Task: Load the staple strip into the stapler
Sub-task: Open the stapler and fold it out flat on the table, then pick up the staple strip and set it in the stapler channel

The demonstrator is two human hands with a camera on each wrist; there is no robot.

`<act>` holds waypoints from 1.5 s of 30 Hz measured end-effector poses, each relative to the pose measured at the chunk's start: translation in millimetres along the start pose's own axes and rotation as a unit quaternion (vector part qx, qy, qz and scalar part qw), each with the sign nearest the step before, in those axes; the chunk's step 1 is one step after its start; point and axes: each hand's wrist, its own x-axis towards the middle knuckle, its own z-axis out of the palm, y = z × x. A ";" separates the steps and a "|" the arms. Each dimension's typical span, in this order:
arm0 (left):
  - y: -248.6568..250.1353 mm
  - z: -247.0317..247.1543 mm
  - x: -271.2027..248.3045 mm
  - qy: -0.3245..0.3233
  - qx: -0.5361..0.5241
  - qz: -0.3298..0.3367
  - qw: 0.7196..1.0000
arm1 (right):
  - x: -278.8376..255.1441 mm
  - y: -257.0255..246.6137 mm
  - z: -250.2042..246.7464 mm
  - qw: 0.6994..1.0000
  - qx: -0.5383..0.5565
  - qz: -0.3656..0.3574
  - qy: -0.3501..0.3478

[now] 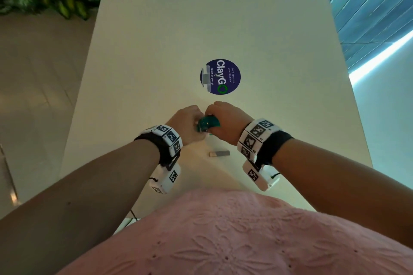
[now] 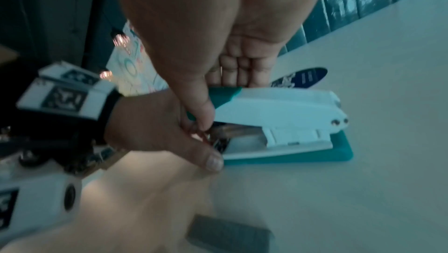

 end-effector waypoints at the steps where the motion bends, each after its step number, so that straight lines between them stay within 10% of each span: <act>1: -2.1 0.5 0.7 0.005 0.011 0.000 1.000 | -4.9 1.5 -4.9 1.000 0.016 -0.006 0.015; 14: -17.4 1.7 2.7 0.028 -0.010 0.008 1.000 | -73.6 79.9 -49.9 0.983 0.067 0.070 0.157; 45: -18.4 7.7 -13.5 0.055 -0.030 0.005 0.998 | -60.2 122.2 -2.5 0.973 0.052 0.160 0.158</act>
